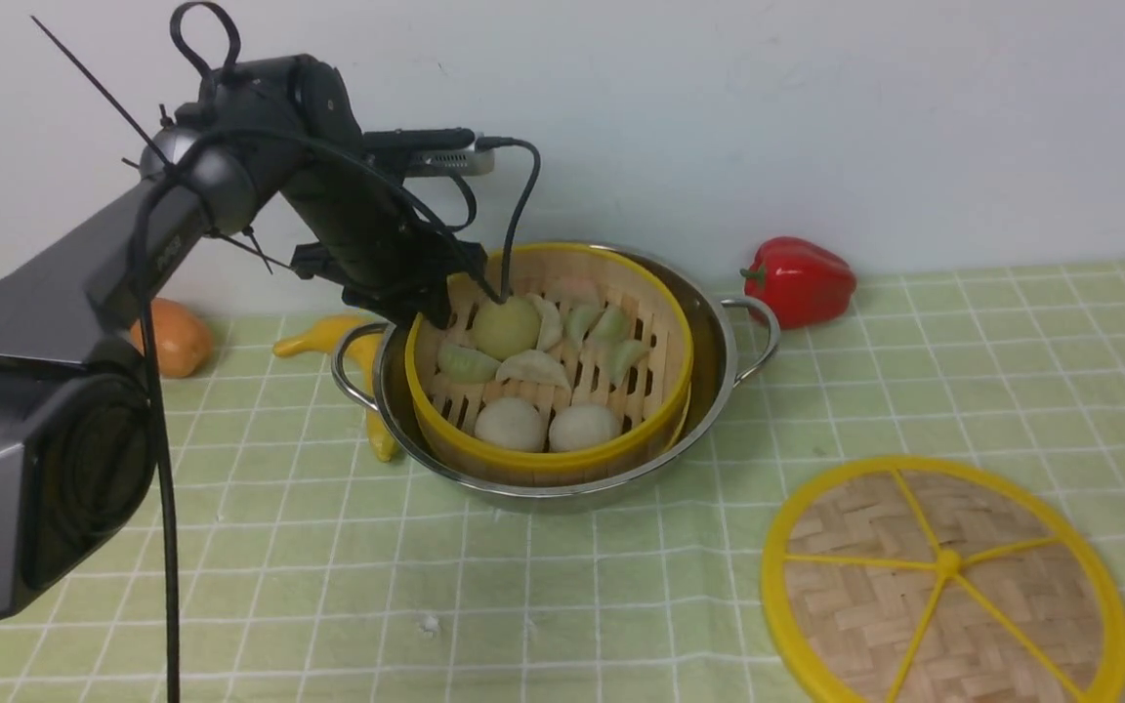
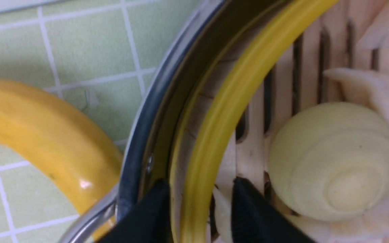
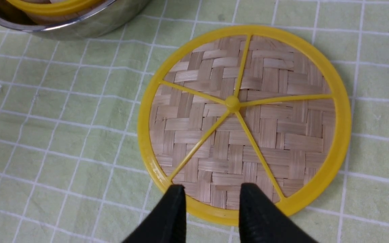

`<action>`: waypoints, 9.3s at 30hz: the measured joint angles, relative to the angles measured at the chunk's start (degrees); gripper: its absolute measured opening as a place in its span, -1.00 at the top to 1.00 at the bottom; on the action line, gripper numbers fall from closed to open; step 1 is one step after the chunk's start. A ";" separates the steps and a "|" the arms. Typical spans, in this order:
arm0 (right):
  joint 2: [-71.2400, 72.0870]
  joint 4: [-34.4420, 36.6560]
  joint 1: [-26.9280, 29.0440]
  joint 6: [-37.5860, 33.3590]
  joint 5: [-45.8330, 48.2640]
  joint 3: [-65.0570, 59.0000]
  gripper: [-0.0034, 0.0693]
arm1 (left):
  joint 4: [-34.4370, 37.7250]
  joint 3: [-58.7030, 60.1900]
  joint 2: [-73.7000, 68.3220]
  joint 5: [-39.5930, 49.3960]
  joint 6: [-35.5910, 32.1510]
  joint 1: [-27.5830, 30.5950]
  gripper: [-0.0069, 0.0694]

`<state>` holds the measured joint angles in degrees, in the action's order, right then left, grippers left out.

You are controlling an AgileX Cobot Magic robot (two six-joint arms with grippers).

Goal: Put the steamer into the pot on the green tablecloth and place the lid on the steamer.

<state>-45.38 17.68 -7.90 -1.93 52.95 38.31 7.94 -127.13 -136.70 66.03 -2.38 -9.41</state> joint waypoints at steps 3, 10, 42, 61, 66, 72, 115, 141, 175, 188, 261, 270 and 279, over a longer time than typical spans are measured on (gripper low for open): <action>0.00 0.00 0.00 0.00 0.47 0.00 0.24 | 0.01 -4.61 0.00 3.17 0.00 0.00 -0.16; 0.00 0.24 0.00 0.00 0.49 0.00 0.24 | 1.22 -15.71 2.10 3.45 0.56 0.00 -0.44; -17.85 17.46 0.00 -16.09 -4.18 1.73 0.24 | 15.85 -8.34 51.97 3.55 -13.96 -0.06 0.88; -40.71 -13.44 -11.05 8.02 4.27 19.00 0.24 | 30.99 92.02 107.23 -31.58 -32.55 -0.06 0.88; -43.90 -15.98 -11.27 9.09 2.95 19.05 0.24 | 32.41 98.16 114.28 -32.97 -33.75 -0.06 0.88; -46.08 -16.09 -11.39 8.96 0.59 19.11 0.24 | 32.97 98.36 115.13 -31.54 -35.21 -0.06 0.88; -49.30 -20.59 -11.44 8.95 10.08 25.72 0.51 | 33.54 98.36 115.13 -26.55 -35.68 -0.01 0.84; -75.78 -9.30 -23.90 5.75 13.67 81.03 0.51 | 33.31 98.36 115.13 -26.50 -35.74 -0.01 0.84; -91.61 -9.01 -24.30 1.54 12.69 98.40 0.51 | 30.50 98.36 115.13 -26.50 -35.83 -0.01 0.84; -93.99 -8.74 -24.64 0.17 10.47 98.48 0.51 | 30.39 98.36 115.13 -26.50 -35.77 -0.01 0.81; 6.97 -16.62 -24.64 13.70 -18.49 4.82 0.94 | 30.42 98.36 115.13 -47.03 -35.77 -0.01 0.62; 10.96 -18.06 -24.64 13.29 -24.59 -5.85 0.92 | 30.42 98.36 115.13 -47.03 -35.77 -0.01 0.59; 13.29 -28.15 -23.50 10.58 -27.94 -9.14 0.90 | 30.42 98.36 115.13 -47.03 -35.77 -0.01 0.54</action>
<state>-32.09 -10.46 -31.41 8.65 25.01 29.17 38.36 -28.77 -21.57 18.99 -38.15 -9.41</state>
